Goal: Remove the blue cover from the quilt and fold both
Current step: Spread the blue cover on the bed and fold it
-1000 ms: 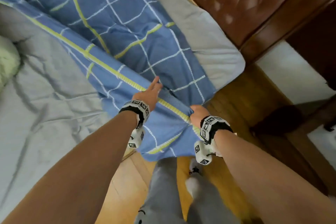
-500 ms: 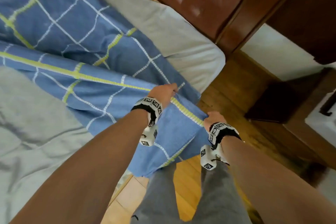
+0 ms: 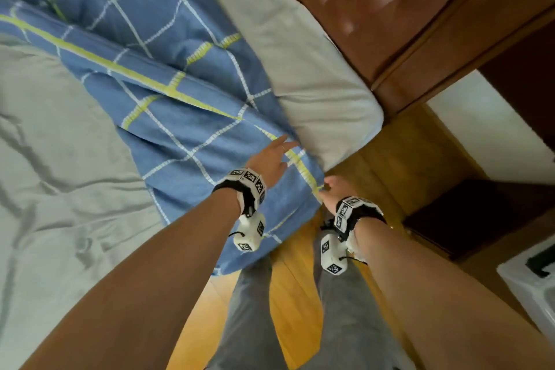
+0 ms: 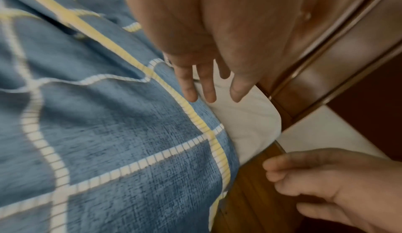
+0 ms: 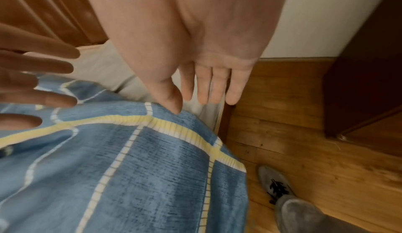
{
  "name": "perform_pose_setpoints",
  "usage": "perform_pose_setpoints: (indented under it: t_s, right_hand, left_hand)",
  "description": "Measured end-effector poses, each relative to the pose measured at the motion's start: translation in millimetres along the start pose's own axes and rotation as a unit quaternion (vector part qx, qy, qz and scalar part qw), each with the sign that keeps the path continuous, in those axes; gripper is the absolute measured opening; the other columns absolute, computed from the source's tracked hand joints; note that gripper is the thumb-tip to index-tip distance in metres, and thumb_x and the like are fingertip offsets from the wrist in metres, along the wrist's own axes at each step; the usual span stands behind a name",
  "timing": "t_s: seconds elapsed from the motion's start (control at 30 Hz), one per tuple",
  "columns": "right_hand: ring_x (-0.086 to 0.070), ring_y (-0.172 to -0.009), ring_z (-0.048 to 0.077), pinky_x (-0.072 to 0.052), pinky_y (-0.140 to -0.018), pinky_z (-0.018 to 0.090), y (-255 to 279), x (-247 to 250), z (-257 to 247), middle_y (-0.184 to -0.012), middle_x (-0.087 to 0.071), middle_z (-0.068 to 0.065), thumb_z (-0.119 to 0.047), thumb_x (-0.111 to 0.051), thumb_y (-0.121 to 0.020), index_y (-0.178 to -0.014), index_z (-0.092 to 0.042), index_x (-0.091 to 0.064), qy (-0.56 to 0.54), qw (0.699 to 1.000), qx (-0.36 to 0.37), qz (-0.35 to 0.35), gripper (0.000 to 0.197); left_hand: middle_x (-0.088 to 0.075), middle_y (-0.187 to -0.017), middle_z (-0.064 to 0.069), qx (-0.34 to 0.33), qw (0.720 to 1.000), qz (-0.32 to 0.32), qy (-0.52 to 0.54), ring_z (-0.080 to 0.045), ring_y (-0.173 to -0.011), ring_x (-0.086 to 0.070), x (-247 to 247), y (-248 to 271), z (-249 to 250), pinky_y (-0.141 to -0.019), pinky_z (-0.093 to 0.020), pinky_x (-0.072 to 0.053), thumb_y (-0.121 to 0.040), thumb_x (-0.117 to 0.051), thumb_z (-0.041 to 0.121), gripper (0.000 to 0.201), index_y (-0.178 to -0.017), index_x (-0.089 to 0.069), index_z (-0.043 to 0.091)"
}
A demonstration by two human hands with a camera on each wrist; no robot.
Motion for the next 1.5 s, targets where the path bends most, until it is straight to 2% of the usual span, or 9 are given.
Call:
perform_pose_setpoints:
  t_s: [0.13,0.23,0.33,0.5,0.6,0.9,1.0,1.27,1.5]
  right_hand:
    - [-0.061,-0.101,0.032,-0.049,-0.089,0.038,26,13,-55,-0.105,-0.065,0.014,-0.010,-0.052,-0.089,-0.099,-0.002,-0.064,0.089,0.992,0.064,-0.057,0.018]
    - [-0.051,-0.078,0.027,-0.040,-0.069,0.032,54,9,-109,-0.072,-0.052,0.012,-0.005,-0.053,-0.086,-0.063,-0.009,-0.049,0.146,0.979,0.133,-0.052,0.024]
    - [-0.063,-0.087,0.035,-0.051,-0.079,0.042,91,-17,-164,-0.098,-0.067,0.026,-0.007,-0.056,-0.086,-0.097,0.005,-0.067,0.179,0.965,0.177,-0.068,0.020]
    - [-0.061,-0.110,0.027,-0.045,-0.081,0.025,198,-115,-249,-0.121,-0.065,0.007,-0.018,-0.057,-0.093,-0.122,-0.015,-0.064,0.242,0.929,0.272,-0.070,0.030]
    - [-0.060,-0.113,0.028,-0.046,-0.095,0.031,272,-211,-272,-0.123,-0.065,0.007,-0.019,-0.057,-0.093,-0.117,-0.015,-0.066,0.277,0.903,0.316,-0.089,0.026]
    - [-0.065,-0.105,0.021,-0.050,-0.096,0.030,509,-558,-278,-0.111,-0.069,0.003,-0.023,-0.070,-0.084,-0.114,-0.019,-0.068,0.376,0.809,0.409,-0.191,0.030]
    - [-0.066,-0.095,0.020,-0.051,-0.085,0.028,589,-677,-279,-0.103,-0.069,0.003,-0.019,-0.068,-0.085,-0.105,-0.020,-0.067,0.406,0.764,0.439,-0.243,0.020]
    - [-0.063,-0.105,0.021,-0.048,-0.096,0.032,697,-980,-302,-0.113,-0.068,0.002,-0.027,-0.069,-0.085,-0.114,-0.020,-0.066,0.523,0.637,0.494,-0.275,0.030]
    - [-0.060,-0.113,0.021,-0.048,-0.095,0.030,769,-1227,-369,-0.124,-0.064,0.003,-0.034,-0.070,-0.086,-0.122,-0.018,-0.063,0.613,0.519,0.514,-0.301,0.040]
  left_hand:
    - [-0.035,-0.153,-0.001,0.103,0.994,0.031,0.007,-0.027,-0.121,-0.054,41,54,-16,-0.104,-0.037,-0.042,-0.097,-0.048,0.017,0.049,-0.144,-0.041,0.029]
    - [-0.044,-0.147,-0.003,0.153,0.986,0.061,0.026,-0.027,-0.122,-0.054,72,112,-34,-0.104,-0.038,-0.042,-0.098,-0.048,0.023,0.044,-0.142,-0.045,0.028]
    - [-0.053,-0.140,-0.002,0.200,0.974,0.101,0.045,-0.027,-0.120,-0.055,94,187,-61,-0.102,-0.039,-0.045,-0.099,-0.045,0.029,0.038,-0.137,-0.050,0.029]
    - [-0.057,-0.134,0.000,0.249,0.946,0.177,0.106,-0.024,-0.121,-0.055,98,345,-130,-0.102,-0.034,-0.042,-0.099,-0.046,0.027,0.036,-0.135,-0.052,0.025]
    - [-0.060,-0.131,-0.001,0.281,0.924,0.218,0.141,-0.022,-0.120,-0.055,76,462,-186,-0.103,-0.033,-0.042,-0.098,-0.048,0.028,0.035,-0.133,-0.053,0.024]
    - [-0.063,-0.126,0.002,0.394,0.841,0.295,0.227,-0.020,-0.114,-0.059,-41,839,-345,-0.098,-0.029,-0.045,-0.097,-0.051,0.028,0.036,-0.133,-0.055,0.023]
    - [-0.062,-0.128,0.003,0.431,0.811,0.310,0.244,-0.019,-0.117,-0.057,-77,948,-394,-0.100,-0.029,-0.045,-0.098,-0.050,0.026,0.037,-0.134,-0.055,0.023]
    - [-0.063,-0.128,-0.001,0.527,0.734,0.305,0.302,-0.022,-0.113,-0.060,-196,1159,-584,-0.094,-0.033,-0.049,-0.097,-0.053,0.025,0.034,-0.130,-0.059,0.022]
    - [-0.063,-0.127,0.001,0.584,0.674,0.301,0.336,-0.019,-0.111,-0.060,-225,1322,-771,-0.094,-0.033,-0.050,-0.096,-0.053,0.028,0.035,-0.130,-0.059,0.026]
Point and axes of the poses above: each hand's wrist, its own y-axis away from the middle knuckle, its own x-axis out of the back of the hand, z = x × y, the point moved 4 cm from there along -y, towards the middle knuckle
